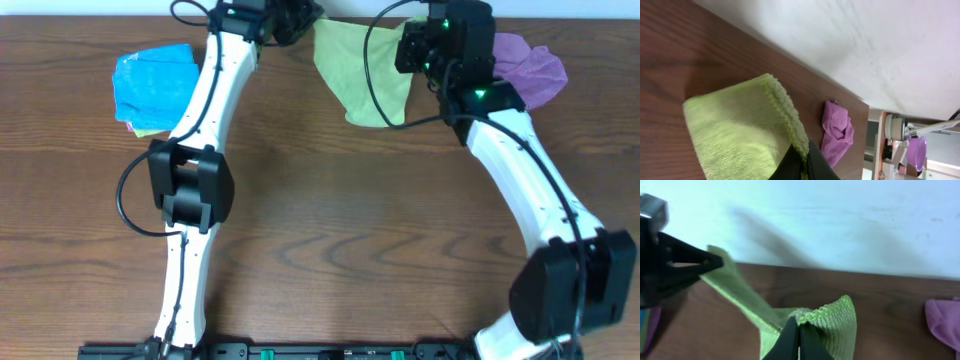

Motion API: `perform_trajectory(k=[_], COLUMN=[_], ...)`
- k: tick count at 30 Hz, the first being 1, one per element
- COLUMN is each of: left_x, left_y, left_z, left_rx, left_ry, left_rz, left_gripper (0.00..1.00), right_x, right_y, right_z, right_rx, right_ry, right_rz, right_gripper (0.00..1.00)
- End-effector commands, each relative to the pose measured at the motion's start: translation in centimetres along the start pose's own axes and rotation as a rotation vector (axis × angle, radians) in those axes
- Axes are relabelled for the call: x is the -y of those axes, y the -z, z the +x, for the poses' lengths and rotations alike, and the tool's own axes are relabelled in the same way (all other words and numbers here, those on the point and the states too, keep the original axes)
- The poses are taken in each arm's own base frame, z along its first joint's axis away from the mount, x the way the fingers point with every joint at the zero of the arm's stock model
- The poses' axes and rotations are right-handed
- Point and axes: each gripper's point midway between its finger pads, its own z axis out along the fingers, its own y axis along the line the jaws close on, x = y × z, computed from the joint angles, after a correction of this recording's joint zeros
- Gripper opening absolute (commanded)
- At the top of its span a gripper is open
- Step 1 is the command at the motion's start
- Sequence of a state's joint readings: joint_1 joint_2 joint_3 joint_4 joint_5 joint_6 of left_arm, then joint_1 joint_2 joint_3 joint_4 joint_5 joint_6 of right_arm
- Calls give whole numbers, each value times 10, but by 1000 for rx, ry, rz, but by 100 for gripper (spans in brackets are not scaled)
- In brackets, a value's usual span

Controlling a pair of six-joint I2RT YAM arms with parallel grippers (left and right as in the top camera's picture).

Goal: Fold the cloth

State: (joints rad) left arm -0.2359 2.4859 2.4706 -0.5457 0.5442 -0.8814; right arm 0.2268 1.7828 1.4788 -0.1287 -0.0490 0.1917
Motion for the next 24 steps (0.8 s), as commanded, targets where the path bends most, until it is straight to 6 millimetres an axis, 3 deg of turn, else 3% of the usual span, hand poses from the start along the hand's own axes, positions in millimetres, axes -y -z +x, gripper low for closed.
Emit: perform_trajectory(k=[1,6,11,15,24], left_x=[4,7,14,18,-10], left_y=[4,9,15,27,53], left_z=[-8,-17,-18,-16,20], left_rx=[9,24,17,-13,-162], left_ry=[-34,-40,-59,-66,-137], left_rz=[21,45,70,67,-101], left_gripper=[6,6,6,6,6], right_x=[-1,-4,-11,-10,-13], right_y=[-17,-31,-26,-22,6], right_z=[-4,-21,-47,-38,-15], right_rx=[15,47,96,22,-134], right_ry=[29,66,120,135,136], right_rz=[8,1,-5,3,18], right_gripper=[1,1,1,1,1])
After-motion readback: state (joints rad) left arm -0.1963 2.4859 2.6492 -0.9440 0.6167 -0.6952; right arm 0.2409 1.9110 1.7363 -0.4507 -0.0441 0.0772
